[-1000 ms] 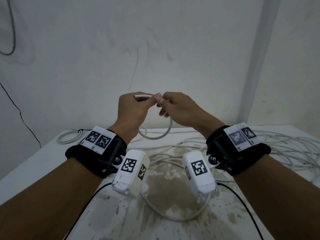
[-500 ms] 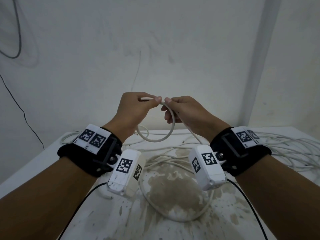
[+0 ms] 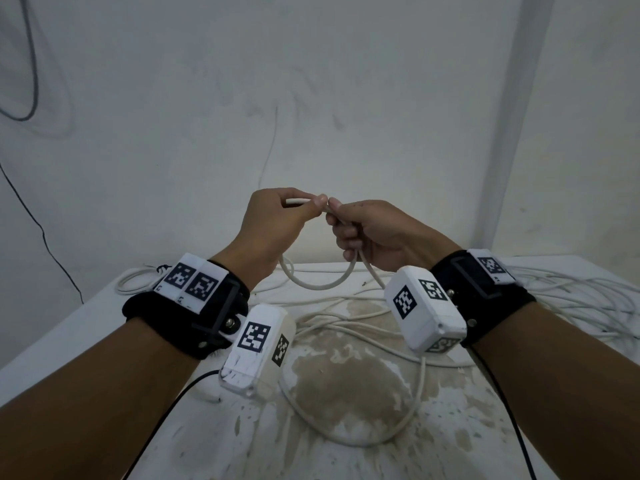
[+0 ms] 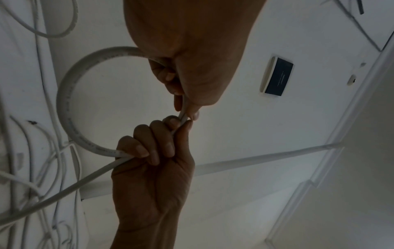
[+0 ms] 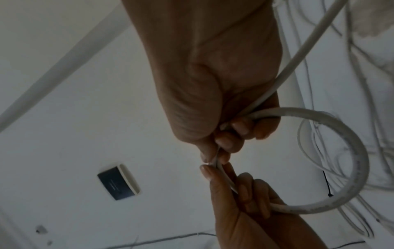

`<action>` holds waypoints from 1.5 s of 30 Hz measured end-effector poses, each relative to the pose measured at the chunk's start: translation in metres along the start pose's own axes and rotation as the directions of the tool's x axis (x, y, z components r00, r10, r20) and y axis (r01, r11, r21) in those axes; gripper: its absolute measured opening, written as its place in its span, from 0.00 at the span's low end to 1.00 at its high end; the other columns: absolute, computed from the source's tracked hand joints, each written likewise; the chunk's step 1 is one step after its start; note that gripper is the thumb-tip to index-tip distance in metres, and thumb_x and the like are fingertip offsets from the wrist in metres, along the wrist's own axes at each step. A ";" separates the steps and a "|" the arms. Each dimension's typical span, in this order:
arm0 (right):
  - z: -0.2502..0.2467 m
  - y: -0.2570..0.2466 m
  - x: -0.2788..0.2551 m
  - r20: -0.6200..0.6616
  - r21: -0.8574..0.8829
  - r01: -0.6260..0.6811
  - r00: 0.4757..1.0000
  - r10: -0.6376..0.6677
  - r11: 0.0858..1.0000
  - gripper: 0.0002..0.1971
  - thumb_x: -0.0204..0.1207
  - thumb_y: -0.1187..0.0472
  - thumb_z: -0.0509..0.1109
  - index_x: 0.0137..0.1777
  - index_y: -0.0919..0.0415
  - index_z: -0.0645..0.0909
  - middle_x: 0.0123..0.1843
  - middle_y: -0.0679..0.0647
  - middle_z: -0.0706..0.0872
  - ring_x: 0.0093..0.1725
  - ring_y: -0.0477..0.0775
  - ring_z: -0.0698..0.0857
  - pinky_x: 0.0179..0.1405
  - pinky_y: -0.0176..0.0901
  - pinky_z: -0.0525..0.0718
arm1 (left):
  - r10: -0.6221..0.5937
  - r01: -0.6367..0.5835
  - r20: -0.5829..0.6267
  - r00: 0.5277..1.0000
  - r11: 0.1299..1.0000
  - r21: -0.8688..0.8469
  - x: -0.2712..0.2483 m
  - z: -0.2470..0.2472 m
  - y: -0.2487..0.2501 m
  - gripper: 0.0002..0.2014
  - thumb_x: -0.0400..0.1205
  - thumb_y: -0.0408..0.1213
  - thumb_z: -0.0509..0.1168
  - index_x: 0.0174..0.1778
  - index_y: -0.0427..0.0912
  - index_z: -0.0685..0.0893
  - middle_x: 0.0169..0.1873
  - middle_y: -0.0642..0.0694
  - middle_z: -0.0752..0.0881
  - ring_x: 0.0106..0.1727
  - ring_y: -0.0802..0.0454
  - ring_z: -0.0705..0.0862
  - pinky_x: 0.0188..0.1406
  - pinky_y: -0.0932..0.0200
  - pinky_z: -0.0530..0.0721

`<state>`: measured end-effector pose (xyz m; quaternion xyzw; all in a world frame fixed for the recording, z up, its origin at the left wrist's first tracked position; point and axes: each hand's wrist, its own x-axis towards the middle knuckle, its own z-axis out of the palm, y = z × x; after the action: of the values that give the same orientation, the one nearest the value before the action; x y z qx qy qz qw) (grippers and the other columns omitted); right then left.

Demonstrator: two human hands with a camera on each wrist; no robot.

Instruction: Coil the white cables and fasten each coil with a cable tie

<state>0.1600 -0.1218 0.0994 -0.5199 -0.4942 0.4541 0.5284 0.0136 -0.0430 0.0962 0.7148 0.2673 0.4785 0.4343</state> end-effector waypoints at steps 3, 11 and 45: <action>-0.002 0.002 -0.002 0.015 0.075 -0.031 0.999 0.030 0.997 0.15 0.86 0.50 0.64 0.41 0.57 0.75 0.27 0.47 0.62 0.24 0.46 0.62 0.25 0.35 0.70 | -0.017 0.017 0.010 1.000 1.000 0.003 0.000 0.003 0.001 0.06 0.80 0.41 0.74 0.38 0.44 0.91 0.32 0.52 0.88 0.25 0.64 0.77 0.30 0.67 0.72; -0.006 0.007 -0.001 0.074 0.043 -0.010 0.997 0.007 0.999 0.13 0.87 0.56 0.63 0.50 0.66 0.84 0.29 0.52 0.78 0.23 0.46 0.74 0.29 0.42 0.82 | -0.065 0.064 0.015 0.998 0.995 0.073 -0.001 0.003 -0.001 0.10 0.82 0.43 0.72 0.38 0.42 0.88 0.35 0.47 0.90 0.24 0.65 0.79 0.31 0.65 0.72; -0.024 -0.016 0.005 -0.515 0.404 0.386 0.845 -0.143 0.829 0.19 0.91 0.53 0.54 0.37 0.56 0.70 0.23 0.48 0.62 0.20 0.46 0.57 0.22 0.39 0.57 | -0.541 0.554 0.298 0.786 0.831 0.049 -0.047 0.022 -0.007 0.25 0.89 0.52 0.56 0.33 0.40 0.84 0.28 0.45 0.84 0.25 0.52 0.78 0.29 0.60 0.73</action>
<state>0.1836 -0.1197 0.1166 -0.3846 -0.2901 0.3470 0.8047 0.0155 -0.0852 0.0654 0.6614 0.3843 0.2236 0.6041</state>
